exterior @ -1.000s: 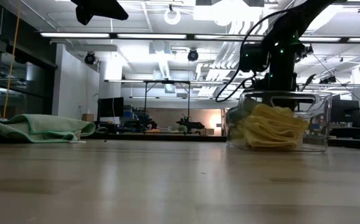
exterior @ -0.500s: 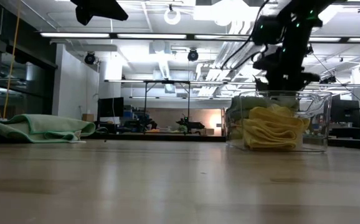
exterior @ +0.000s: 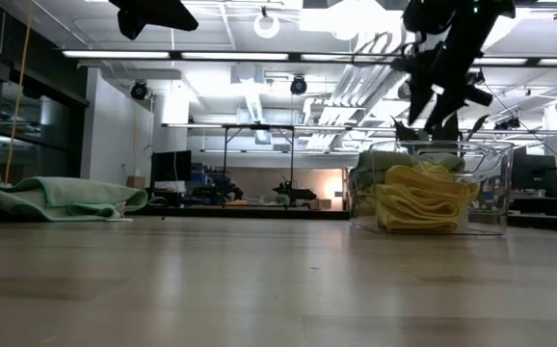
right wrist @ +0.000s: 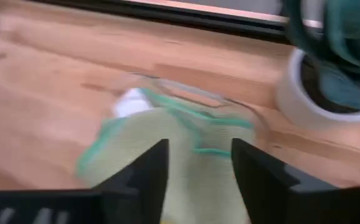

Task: Fold microfiber towels
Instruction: Put the folded green microfiber towel into the transparent bin

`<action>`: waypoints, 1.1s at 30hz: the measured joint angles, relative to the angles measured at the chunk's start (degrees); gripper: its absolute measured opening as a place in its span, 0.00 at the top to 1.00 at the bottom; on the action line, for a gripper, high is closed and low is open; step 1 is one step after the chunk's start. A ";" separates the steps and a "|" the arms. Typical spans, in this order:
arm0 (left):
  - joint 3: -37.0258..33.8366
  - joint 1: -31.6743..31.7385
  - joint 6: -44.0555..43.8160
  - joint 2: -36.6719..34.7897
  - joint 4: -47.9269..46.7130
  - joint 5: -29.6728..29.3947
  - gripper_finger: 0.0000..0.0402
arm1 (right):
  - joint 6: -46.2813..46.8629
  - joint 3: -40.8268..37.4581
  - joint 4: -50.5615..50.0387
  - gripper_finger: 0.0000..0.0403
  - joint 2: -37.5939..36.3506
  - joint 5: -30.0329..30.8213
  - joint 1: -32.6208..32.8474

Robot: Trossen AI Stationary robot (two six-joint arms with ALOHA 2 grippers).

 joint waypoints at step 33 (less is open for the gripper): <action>0.00 0.00 -0.05 0.00 0.04 0.55 1.00 | 0.06 -5.11 1.28 1.00 0.04 -2.17 0.02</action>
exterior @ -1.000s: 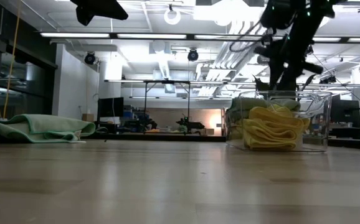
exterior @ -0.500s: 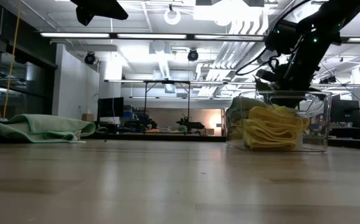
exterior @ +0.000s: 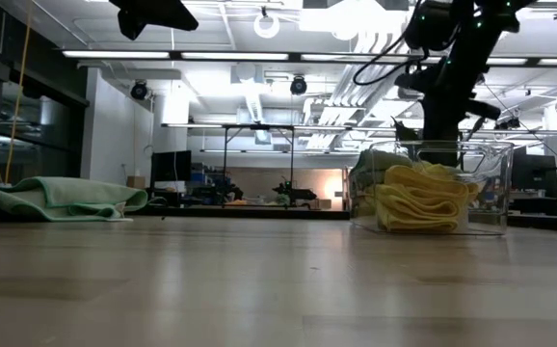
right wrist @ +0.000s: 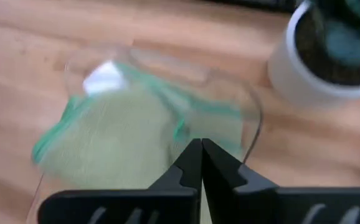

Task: Fold microfiber towels
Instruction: Put the folded green microfiber towel into the transparent bin

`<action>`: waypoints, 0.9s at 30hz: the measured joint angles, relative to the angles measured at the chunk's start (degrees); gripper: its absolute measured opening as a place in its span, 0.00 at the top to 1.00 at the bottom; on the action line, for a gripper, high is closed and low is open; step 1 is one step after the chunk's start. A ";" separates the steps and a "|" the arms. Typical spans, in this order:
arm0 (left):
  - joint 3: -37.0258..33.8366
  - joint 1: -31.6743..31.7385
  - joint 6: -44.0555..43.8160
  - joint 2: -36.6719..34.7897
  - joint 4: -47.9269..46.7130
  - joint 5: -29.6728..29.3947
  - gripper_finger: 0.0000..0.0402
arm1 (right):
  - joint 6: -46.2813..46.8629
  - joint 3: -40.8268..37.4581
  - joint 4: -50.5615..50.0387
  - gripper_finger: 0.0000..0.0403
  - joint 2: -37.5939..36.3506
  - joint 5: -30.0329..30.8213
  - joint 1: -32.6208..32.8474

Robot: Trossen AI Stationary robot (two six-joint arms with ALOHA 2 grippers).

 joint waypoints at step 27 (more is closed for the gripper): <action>0.00 0.00 -1.31 0.00 0.02 0.32 1.00 | 1.02 -4.19 20.57 1.00 2.57 4.21 8.76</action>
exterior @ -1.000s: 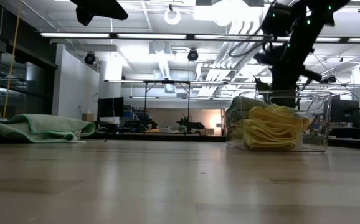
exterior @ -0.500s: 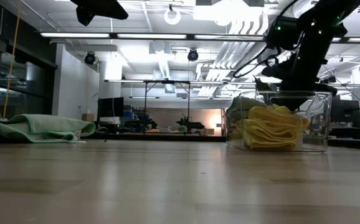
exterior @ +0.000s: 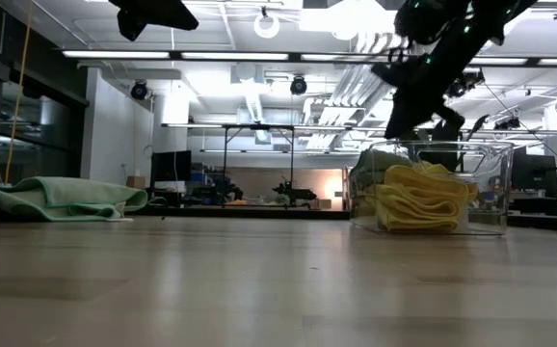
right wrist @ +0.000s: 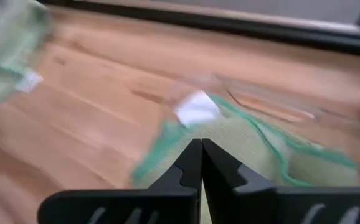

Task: Fold microfiber towels
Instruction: Put the folded green microfiber towel into the transparent bin, then fold the green microfiber towel

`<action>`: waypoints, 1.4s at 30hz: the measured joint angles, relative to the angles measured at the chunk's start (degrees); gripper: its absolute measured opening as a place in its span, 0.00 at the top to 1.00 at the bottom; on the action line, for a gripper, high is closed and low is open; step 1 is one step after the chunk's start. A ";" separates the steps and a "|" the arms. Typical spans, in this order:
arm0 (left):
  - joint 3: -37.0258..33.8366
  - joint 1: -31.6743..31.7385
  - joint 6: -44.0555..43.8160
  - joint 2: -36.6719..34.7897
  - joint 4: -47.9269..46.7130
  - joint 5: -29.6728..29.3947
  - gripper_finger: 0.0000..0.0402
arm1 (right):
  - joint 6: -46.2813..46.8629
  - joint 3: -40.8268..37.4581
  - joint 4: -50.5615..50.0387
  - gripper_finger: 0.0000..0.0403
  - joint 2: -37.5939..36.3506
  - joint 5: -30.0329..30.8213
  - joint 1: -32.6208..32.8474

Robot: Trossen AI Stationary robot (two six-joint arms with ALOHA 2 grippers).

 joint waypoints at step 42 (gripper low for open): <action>0.04 0.00 16.45 -6.47 15.08 -4.62 1.00 | -14.04 0.07 33.58 1.00 -5.56 -7.46 4.79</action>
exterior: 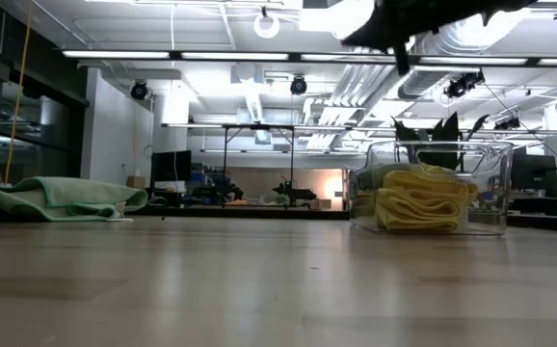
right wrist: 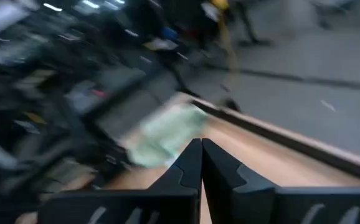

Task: Fold microfiber towels
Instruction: Fold the green microfiber towel

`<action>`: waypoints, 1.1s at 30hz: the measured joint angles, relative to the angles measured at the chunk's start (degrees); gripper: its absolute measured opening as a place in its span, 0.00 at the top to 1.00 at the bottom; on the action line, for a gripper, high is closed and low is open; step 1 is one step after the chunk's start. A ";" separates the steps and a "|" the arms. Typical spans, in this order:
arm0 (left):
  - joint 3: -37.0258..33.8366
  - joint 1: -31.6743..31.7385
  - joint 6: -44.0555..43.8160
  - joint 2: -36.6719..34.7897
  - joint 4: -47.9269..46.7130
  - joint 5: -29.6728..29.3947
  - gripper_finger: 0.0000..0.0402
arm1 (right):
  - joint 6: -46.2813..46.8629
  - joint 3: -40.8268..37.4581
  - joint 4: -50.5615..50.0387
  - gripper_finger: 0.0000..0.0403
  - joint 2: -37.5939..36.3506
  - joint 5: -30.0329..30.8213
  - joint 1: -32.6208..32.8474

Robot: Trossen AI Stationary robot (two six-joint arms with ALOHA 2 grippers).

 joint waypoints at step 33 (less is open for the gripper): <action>-0.04 43.51 -10.67 22.06 -57.87 29.10 0.45 | -4.79 0.00 6.41 1.00 2.10 -0.02 2.09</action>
